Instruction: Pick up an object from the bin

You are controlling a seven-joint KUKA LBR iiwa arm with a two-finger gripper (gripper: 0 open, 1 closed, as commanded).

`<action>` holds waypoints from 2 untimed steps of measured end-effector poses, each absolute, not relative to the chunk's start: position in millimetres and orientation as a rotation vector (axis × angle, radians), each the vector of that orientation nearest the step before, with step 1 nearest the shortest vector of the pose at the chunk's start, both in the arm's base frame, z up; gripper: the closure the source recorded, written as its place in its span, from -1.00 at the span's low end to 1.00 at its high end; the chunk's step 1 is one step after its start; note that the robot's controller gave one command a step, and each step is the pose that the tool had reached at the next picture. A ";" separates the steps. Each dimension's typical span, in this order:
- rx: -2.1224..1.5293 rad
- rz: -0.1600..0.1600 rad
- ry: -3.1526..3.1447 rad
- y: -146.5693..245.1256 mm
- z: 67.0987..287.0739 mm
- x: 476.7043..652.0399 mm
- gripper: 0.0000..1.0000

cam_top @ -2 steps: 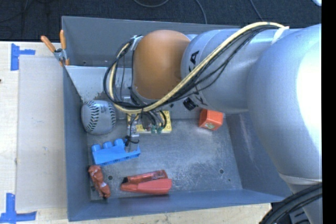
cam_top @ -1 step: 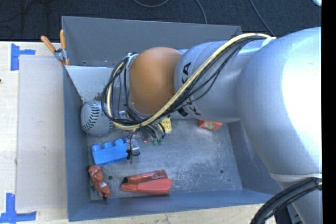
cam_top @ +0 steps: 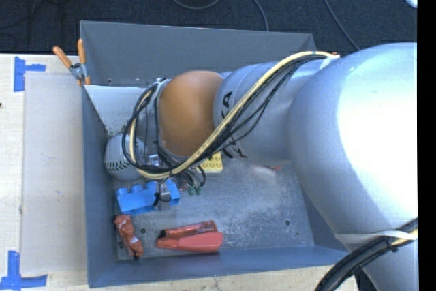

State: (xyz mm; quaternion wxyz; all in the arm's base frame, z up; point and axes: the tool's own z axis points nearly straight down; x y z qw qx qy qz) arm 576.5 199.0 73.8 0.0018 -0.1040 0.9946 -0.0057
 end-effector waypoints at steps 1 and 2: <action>-0.326 -0.018 3.121 199.0 73.8 576.5 1.00; -0.282 -0.019 3.128 183.8 82.3 531.7 1.00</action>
Offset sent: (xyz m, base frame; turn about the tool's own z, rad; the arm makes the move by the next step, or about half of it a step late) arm -0.0446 -0.0143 0.0093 0.0255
